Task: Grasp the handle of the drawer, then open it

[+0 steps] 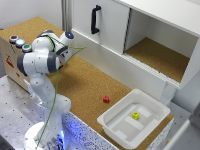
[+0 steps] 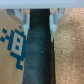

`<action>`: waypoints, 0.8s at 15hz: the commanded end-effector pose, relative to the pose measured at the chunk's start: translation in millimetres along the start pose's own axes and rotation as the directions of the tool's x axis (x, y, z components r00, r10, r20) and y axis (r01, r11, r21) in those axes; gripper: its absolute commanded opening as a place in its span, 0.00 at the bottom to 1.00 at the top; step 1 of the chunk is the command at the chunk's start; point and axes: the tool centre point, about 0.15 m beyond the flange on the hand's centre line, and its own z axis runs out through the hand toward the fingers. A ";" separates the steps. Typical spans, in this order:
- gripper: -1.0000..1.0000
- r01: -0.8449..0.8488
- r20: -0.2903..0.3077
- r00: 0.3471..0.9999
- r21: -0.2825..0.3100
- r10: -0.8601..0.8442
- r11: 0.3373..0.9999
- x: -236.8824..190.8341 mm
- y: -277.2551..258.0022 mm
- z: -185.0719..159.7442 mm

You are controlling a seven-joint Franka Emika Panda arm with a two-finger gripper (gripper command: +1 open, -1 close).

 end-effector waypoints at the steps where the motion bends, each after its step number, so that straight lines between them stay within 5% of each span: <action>1: 0.00 -0.022 -0.049 0.999 0.037 0.024 0.999 -6.1 49.5 -0.6; 12: 0.00 -0.071 -0.016 0.997 0.017 0.072 0.997 -3.6 130.0 -20.2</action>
